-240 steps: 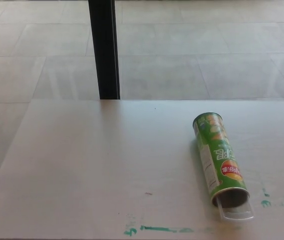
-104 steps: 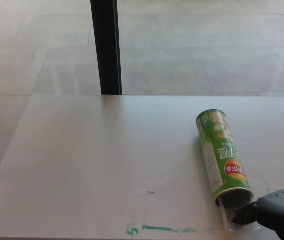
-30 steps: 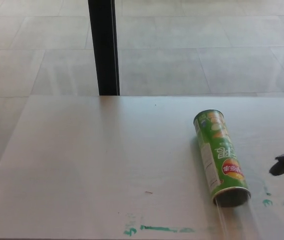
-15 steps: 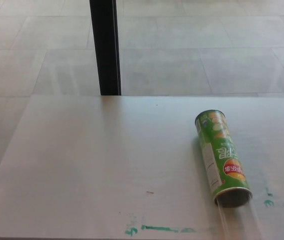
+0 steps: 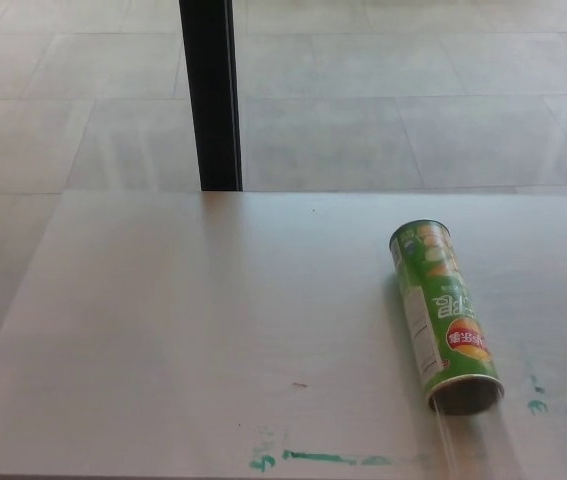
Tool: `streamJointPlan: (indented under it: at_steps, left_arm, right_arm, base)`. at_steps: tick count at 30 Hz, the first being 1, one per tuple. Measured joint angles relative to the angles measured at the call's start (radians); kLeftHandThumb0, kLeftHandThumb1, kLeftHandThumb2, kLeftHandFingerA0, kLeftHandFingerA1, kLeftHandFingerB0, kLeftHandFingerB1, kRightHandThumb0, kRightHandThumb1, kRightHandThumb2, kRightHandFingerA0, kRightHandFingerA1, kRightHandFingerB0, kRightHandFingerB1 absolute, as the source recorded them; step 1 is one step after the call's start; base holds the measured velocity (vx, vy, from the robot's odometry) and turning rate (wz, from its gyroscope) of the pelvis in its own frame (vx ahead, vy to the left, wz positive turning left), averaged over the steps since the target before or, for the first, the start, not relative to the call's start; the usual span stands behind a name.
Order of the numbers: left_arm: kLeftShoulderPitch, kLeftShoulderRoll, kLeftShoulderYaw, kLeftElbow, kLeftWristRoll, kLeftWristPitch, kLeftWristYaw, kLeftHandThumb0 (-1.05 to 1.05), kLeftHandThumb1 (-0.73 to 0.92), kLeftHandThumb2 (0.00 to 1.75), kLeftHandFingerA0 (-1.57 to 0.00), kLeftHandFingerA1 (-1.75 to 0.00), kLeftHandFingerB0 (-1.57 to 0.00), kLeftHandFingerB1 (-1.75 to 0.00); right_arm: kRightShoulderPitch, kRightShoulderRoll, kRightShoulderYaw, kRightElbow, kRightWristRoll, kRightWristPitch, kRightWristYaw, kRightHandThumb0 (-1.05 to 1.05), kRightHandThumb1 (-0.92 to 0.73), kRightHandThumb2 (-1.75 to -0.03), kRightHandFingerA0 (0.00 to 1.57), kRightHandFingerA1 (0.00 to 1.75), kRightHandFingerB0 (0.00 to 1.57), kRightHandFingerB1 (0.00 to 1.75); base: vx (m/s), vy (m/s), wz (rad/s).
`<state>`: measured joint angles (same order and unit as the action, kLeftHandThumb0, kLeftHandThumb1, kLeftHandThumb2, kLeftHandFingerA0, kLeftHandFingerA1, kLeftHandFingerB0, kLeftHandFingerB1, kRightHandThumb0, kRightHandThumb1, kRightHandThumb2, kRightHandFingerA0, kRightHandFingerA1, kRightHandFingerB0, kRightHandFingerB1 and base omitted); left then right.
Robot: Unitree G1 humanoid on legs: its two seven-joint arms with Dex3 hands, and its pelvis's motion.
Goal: Use the finger on the right hand of the robot to pull out the chips tray kept inside a container in the middle of the desk
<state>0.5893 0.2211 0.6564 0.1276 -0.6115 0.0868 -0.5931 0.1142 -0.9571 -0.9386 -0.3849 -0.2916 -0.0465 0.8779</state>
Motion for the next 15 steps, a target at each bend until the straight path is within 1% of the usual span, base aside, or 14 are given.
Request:
streamJointPlan:
  at_steps: [1,2,3,4,5,6,7,8,10,11,12,13,14,15]
  left_arm:
    - [-0.001,0.0,0.0,0.001,0.0,0.0,0.0,-0.73,0.83,0.65,-0.35,-0.5,-0.3,-0.33]
    - [-0.001,0.0,0.0,0.002,0.0,0.0,0.0,-0.73,0.83,0.65,-0.35,-0.5,-0.3,-0.33]
    - [-0.002,0.0,0.0,0.003,0.0,0.0,0.0,-0.74,0.83,0.65,-0.38,-0.52,-0.31,-0.34]
    - [-0.002,0.0,0.0,0.003,0.0,0.0,0.001,-0.74,0.83,0.65,-0.38,-0.52,-0.31,-0.34]
    - [-0.002,0.0,0.0,0.004,0.0,0.0,0.001,-0.71,0.83,0.65,-0.39,-0.55,-0.32,-0.35]
    - [-0.002,0.0,0.0,0.004,0.0,0.0,0.002,-0.67,0.84,0.65,-0.42,-0.53,-0.33,-0.34]
    - [-0.002,0.0,0.0,0.004,0.001,0.0,0.002,-0.68,0.84,0.65,-0.41,-0.5,-0.34,-0.33]
    - [-0.003,0.0,0.0,0.007,0.001,0.0,0.003,-0.68,0.84,0.66,-0.4,-0.5,-0.32,-0.33]
    - [-0.007,0.001,0.0,0.014,0.001,0.0,0.004,-0.71,0.81,0.65,-0.43,-0.51,-0.36,-0.36]
    - [-0.008,0.001,0.0,0.02,0.002,0.0,0.005,-0.73,0.8,0.64,-0.42,-0.54,-0.34,-0.36]
    - [-0.009,0.002,0.0,0.024,0.002,0.0,0.005,-0.71,0.81,0.64,-0.41,-0.53,-0.33,-0.34]
    - [-0.011,0.002,0.0,0.033,0.003,0.0,0.006,-0.71,0.81,0.64,-0.41,-0.53,-0.33,-0.34]
    - [-0.012,0.002,0.0,0.037,0.003,0.0,0.006,-0.72,0.8,0.64,-0.41,-0.52,-0.34,-0.34]
    - [-0.013,0.003,0.0,0.043,0.003,0.0,0.007,-0.7,0.81,0.65,-0.38,-0.49,-0.32,-0.32]
  right_arm:
    - [0.02,0.01,-0.026,0.021,0.003,-0.01,-0.008,-0.46,-0.69,-0.62,0.86,1.28,0.46,0.47]
    - [0.043,0.022,-0.056,0.047,0.007,-0.023,-0.018,-0.46,-0.69,-0.62,0.86,1.28,0.46,0.47]
    - [0.066,0.035,-0.085,0.074,0.01,-0.036,-0.03,-0.48,-0.7,-0.64,0.92,1.38,0.5,0.58]
    - [0.088,0.049,-0.111,0.105,0.014,-0.049,-0.041,-0.48,-0.7,-0.64,0.92,1.38,0.5,0.58]
    - [0.103,0.058,-0.127,0.126,0.016,-0.058,-0.05,-0.45,-0.7,-0.62,0.9,1.41,0.49,0.68]
    - [0.125,0.071,-0.148,0.16,0.021,-0.074,-0.061,-0.46,-0.73,-0.65,0.85,1.45,0.43,0.76]
    - [0.139,0.08,-0.162,0.184,0.024,-0.085,-0.069,-0.49,-0.77,-0.66,0.82,1.5,0.4,0.8]
    - [0.159,0.092,-0.181,0.223,0.027,-0.102,-0.081,-0.53,-0.79,-0.68,0.8,1.59,0.36,0.89]
    - [0.188,0.113,-0.205,0.283,0.03,-0.128,-0.099,-0.58,-0.81,-0.69,0.76,1.64,0.32,0.98]
    - [0.199,0.124,-0.213,0.312,0.032,-0.14,-0.108,-0.65,-0.87,-0.66,0.69,1.67,0.25,1.18]
    - [0.204,0.13,-0.216,0.327,0.032,-0.145,-0.113,-0.53,-0.85,-0.66,0.7,1.71,0.2,1.15]
    - [0.218,0.142,-0.22,0.37,0.033,-0.159,-0.128,-0.53,-0.85,-0.66,0.7,1.71,0.2,1.15]
    - [0.227,0.15,-0.221,0.395,0.033,-0.166,-0.137,-0.44,-0.81,-0.64,0.62,1.63,0.25,1.07]
    - [0.237,0.161,-0.222,0.427,0.033,-0.174,-0.149,-0.4,-0.74,-0.65,0.73,1.64,0.33,1.06]
  base:
    - [0.0,0.0,0.0]
    - [0.0,0.0,0.0]
    - [0.0,0.0,0.0]
    - [0.0,0.0,0.0]
    - [0.0,0.0,0.0]
    - [0.0,0.0,0.0]
    - [0.0,0.0,0.0]
    - [0.0,0.0,0.0]
    - [0.0,0.0,0.0]
    - [0.0,0.0,0.0]
    - [0.0,0.0,0.0]
    - [0.0,0.0,0.0]
    - [0.0,0.0,0.0]
    - [0.0,0.0,0.0]
